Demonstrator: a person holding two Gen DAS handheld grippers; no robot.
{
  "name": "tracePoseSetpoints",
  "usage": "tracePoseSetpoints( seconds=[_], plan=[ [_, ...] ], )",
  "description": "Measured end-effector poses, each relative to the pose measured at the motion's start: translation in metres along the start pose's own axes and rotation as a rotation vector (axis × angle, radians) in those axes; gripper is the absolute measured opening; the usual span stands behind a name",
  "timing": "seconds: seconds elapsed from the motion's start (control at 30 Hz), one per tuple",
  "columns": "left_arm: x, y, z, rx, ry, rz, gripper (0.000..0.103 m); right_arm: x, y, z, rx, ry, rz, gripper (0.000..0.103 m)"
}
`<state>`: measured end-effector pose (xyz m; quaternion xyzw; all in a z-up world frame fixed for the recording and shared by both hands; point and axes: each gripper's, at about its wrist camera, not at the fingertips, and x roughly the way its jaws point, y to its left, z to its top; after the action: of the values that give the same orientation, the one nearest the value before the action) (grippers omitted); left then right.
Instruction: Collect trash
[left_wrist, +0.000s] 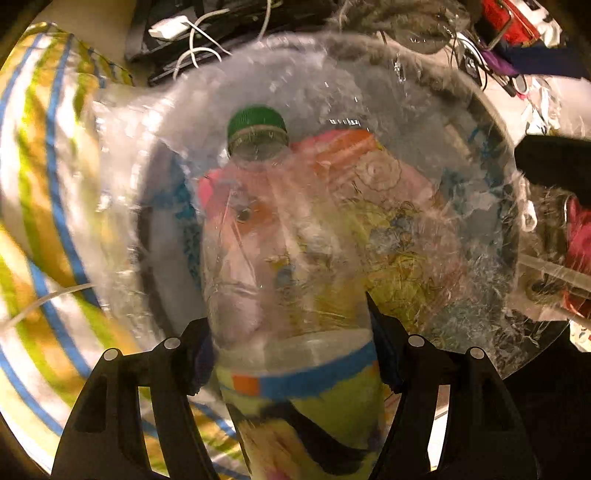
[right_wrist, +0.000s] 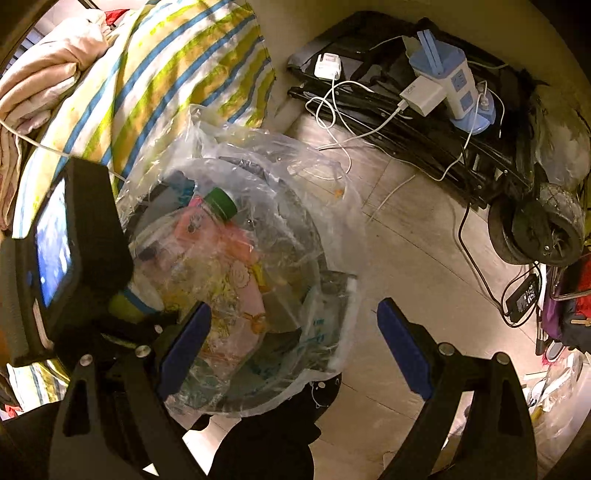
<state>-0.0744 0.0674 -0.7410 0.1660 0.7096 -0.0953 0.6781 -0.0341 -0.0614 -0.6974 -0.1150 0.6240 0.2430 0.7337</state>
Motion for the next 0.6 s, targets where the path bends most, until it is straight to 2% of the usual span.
tracePoseSetpoints(
  seconds=[0.1,0.2,0.27,0.3,0.6],
  plan=[
    [-0.017,0.005,-0.001,-0.011,-0.024,0.006,0.067,-0.008,0.002,-0.001,0.012,-0.010,0.001,0.088],
    [-0.035,0.007,-0.004,-0.020,-0.051,0.003,0.080,-0.022,0.006,-0.001,0.034,-0.032,0.007,0.088],
    [-0.047,0.005,-0.004,-0.027,-0.068,0.013,0.093,-0.032,0.009,-0.001,0.046,-0.045,0.011,0.088],
    [-0.054,0.005,-0.006,-0.033,-0.076,0.014,0.096,-0.038,0.010,-0.001,0.056,-0.054,0.012,0.088],
    [-0.122,0.006,-0.027,-0.060,-0.131,0.024,0.097,-0.103,0.026,0.002,0.103,-0.118,0.004,0.088]
  ],
)
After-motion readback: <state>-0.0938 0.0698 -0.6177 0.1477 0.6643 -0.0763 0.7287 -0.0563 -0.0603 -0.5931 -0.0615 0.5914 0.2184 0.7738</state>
